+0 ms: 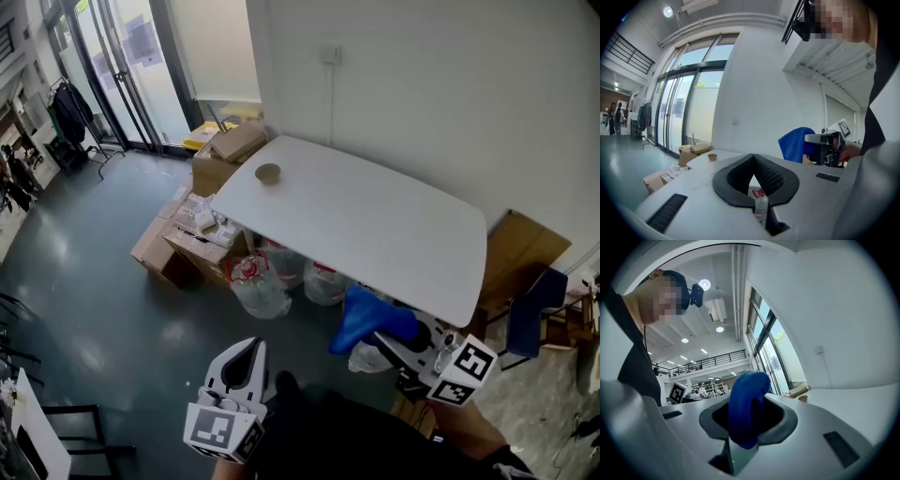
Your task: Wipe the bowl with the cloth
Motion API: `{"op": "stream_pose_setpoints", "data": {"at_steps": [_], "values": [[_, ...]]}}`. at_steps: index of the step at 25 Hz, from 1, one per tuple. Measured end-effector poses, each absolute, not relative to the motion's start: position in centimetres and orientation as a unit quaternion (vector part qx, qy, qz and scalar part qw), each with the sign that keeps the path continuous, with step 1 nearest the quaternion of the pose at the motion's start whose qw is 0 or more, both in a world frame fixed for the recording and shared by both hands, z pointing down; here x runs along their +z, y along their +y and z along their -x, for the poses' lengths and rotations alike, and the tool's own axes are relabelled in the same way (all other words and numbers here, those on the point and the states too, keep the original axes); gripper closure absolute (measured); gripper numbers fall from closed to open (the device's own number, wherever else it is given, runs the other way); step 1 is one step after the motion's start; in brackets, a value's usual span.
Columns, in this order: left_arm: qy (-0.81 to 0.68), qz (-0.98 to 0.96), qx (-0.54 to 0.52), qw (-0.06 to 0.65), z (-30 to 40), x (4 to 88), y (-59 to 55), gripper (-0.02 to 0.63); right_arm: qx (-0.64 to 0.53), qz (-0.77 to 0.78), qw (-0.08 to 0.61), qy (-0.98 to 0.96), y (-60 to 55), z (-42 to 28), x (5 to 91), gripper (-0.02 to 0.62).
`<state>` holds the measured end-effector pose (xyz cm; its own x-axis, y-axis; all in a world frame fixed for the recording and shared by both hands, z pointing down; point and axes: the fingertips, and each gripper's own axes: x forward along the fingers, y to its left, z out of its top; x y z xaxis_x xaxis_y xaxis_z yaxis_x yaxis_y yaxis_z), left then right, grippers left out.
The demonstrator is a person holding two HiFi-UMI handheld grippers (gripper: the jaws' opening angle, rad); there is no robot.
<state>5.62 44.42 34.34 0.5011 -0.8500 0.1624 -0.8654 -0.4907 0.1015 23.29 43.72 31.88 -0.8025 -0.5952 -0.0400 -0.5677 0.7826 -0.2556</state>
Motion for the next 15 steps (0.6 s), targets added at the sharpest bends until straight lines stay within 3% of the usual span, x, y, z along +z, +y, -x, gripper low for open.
{"op": "stream_pose_setpoints", "data": {"at_steps": [15], "values": [[-0.507, -0.856, 0.047, 0.091, 0.6, 35.5, 32.1, 0.595, -0.128, 0.302, 0.047, 0.944, 31.6, -17.7, 32.6, 0.518]]}}
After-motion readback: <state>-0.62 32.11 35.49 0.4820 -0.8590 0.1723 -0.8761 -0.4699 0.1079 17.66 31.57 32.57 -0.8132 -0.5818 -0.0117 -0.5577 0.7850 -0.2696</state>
